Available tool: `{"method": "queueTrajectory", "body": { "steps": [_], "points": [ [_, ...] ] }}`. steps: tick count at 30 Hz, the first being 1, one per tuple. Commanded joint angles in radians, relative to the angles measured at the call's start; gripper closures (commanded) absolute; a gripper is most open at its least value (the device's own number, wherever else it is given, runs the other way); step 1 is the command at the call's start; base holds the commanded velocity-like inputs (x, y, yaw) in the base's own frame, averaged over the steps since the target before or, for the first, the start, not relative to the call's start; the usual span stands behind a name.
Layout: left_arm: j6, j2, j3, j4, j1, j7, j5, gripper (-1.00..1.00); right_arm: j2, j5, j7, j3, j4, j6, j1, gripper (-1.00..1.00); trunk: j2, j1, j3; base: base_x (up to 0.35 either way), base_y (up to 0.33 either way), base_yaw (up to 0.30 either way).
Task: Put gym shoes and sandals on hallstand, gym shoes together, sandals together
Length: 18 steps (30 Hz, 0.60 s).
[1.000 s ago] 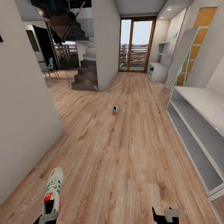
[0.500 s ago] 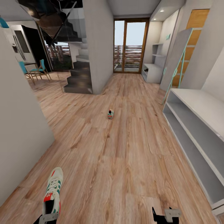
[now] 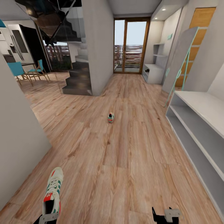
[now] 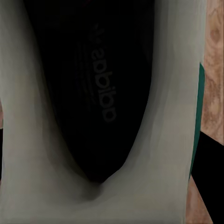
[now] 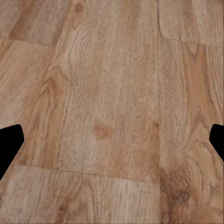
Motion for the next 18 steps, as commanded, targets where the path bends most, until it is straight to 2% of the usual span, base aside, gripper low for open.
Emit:
{"method": "queueTrajectory", "body": {
  "steps": [1, 18],
  "points": [
    [-0.003, 0.0, 0.01, 0.001, -0.001, -0.007, -0.005, 1.0, 0.0, 0.01, -0.004, -0.004, 0.001, -0.003, -0.001, -1.0, 0.0, 0.0, -0.001, 0.325, 0.119, 0.0],
    [-0.003, 0.0, 0.01, 0.001, -0.001, -0.007, -0.006, 1.0, 0.001, 0.01, -0.004, -0.004, 0.002, -0.003, -0.001, -1.0, 0.0, 0.0, -0.001, 0.305, 0.174, 0.0]
  ]
}}
